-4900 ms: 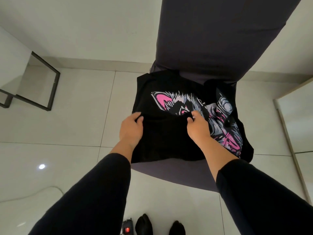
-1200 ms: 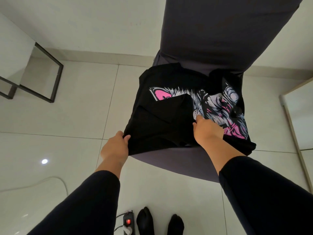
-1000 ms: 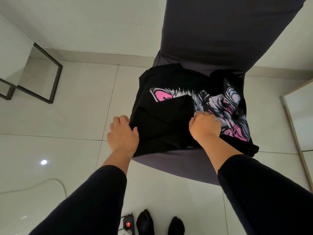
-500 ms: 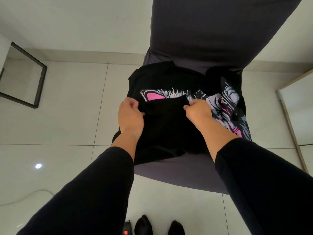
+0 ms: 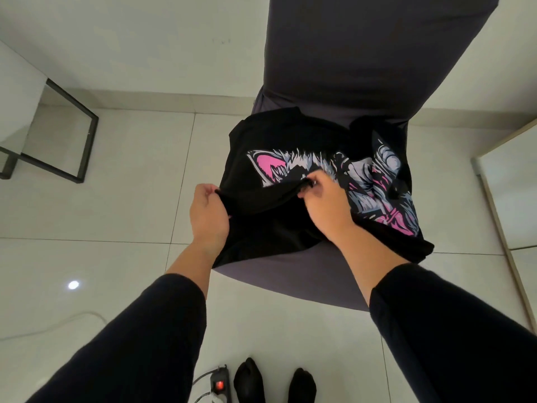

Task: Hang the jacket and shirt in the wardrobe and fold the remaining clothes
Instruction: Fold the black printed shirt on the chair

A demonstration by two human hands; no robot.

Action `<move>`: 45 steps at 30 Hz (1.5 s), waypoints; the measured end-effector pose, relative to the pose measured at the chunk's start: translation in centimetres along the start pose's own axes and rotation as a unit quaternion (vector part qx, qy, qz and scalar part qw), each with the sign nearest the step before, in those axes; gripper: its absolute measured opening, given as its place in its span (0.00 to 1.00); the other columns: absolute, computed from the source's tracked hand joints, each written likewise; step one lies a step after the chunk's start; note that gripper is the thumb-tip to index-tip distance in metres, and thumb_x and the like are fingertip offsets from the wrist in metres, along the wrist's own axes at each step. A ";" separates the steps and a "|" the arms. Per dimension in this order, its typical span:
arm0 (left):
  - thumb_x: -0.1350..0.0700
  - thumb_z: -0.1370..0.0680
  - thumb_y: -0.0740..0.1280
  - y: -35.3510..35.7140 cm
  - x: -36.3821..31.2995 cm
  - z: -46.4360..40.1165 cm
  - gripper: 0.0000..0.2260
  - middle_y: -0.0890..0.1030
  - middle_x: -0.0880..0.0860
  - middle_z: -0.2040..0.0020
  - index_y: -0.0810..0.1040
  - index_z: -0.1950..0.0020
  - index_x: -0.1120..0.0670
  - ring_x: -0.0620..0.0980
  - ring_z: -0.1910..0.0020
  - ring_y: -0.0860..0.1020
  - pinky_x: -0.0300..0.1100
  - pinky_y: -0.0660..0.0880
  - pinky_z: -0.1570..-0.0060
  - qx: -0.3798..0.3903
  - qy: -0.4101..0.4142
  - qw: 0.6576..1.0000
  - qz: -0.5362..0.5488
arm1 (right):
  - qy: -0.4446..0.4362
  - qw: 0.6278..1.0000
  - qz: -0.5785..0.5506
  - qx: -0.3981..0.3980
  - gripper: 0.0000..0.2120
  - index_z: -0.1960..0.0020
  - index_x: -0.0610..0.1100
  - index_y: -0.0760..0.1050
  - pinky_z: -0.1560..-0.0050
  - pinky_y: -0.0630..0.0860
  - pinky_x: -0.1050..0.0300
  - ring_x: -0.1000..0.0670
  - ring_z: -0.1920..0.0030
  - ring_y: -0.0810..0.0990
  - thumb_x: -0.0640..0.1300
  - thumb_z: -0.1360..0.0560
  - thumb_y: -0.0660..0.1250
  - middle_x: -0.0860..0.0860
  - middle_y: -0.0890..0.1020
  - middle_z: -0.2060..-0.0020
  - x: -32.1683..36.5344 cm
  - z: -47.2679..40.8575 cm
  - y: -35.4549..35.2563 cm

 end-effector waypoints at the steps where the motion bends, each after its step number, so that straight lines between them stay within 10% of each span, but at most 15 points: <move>1: 0.62 0.21 0.51 -0.3 0.6 0.7 0.11 0.75 0.50 0.56 0.72 0.51 0.55 0.50 0.54 0.74 0.42 0.74 0.54 0.009 0.011 0.999 -0.042 | -0.025 0.998 0.060 0.016 0.07 0.49 0.49 0.75 0.54 0.79 0.54 0.50 0.56 0.81 0.38 0.23 0.62 0.51 0.82 0.57 -0.5 1.0 0.1; 7: 0.54 0.22 0.55 0.6 1.5 2.7 0.12 0.77 0.53 0.45 0.78 0.48 0.50 0.54 0.45 0.70 0.52 0.66 0.40 0.008 0.058 0.881 -0.469 | -0.068 0.970 0.232 0.007 0.21 0.41 0.50 0.74 0.37 0.67 0.51 0.47 0.38 0.68 0.31 0.29 0.61 0.50 0.74 0.43 -3.9 3.5 -1.4; 17: 0.54 0.30 0.65 12.9 -0.1 9.6 0.24 0.67 0.48 0.33 0.69 0.33 0.48 0.52 0.32 0.64 0.53 0.52 0.26 0.139 0.409 0.768 -0.472 | 0.083 0.942 0.256 -0.198 0.30 0.35 0.46 0.68 0.41 0.70 0.48 0.41 0.39 0.69 0.31 0.36 0.65 0.45 0.71 0.39 -13.0 7.8 -9.8; 23: 0.52 0.27 0.64 20.0 1.5 12.4 0.30 0.62 0.47 0.28 0.58 0.26 0.45 0.50 0.27 0.58 0.56 0.47 0.26 0.272 0.452 0.644 -0.554 | 0.146 0.954 0.239 -0.105 0.30 0.29 0.51 0.63 0.31 0.64 0.47 0.42 0.30 0.64 0.35 0.28 0.64 0.49 0.65 0.28 -18.3 7.7 -12.4; 28: 0.51 0.25 0.64 22.8 1.6 13.6 0.17 0.70 0.49 0.37 0.72 0.35 0.46 0.53 0.36 0.68 0.51 0.61 0.32 0.237 0.518 0.625 -0.533 | 0.167 0.953 0.218 -0.130 0.12 0.43 0.50 0.74 0.26 0.53 0.44 0.45 0.33 0.70 0.39 0.25 0.62 0.50 0.77 0.40 -18.9 6.4 -14.2; 32: 0.56 0.21 0.59 23.6 1.1 15.0 0.10 0.76 0.47 0.43 0.71 0.40 0.48 0.52 0.42 0.71 0.47 0.62 0.41 0.250 0.528 0.624 -0.519 | 0.144 0.958 0.123 -0.217 0.09 0.56 0.47 0.67 0.28 0.56 0.50 0.50 0.66 0.73 0.34 0.29 0.63 0.54 0.73 0.70 -18.3 7.8 -16.3; 36: 0.54 0.19 0.55 23.7 1.3 17.1 0.09 0.75 0.46 0.43 0.67 0.40 0.49 0.51 0.45 0.71 0.44 0.65 0.47 0.293 0.505 0.621 -0.523 | 0.105 0.908 0.371 -0.162 0.09 0.48 0.49 0.71 0.55 0.59 0.54 0.47 0.59 0.70 0.39 0.26 0.61 0.52 0.77 0.61 -17.6 9.9 -17.9; 45: 0.40 0.21 0.54 22.3 3.2 20.6 0.18 0.72 0.46 0.42 0.70 0.38 0.48 0.49 0.42 0.70 0.45 0.66 0.45 0.341 0.528 0.532 -0.568 | 0.222 0.844 0.487 0.017 0.10 0.48 0.51 0.72 0.43 0.61 0.51 0.48 0.45 0.71 0.42 0.26 0.56 0.53 0.75 0.59 -19.4 15.6 -18.9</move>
Point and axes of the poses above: each hand's wrist, its own z-axis away from the middle knuckle, its own y-axis out of the palm, x = y × z, the point moved 4 cm from there along -z, towards the middle knuckle
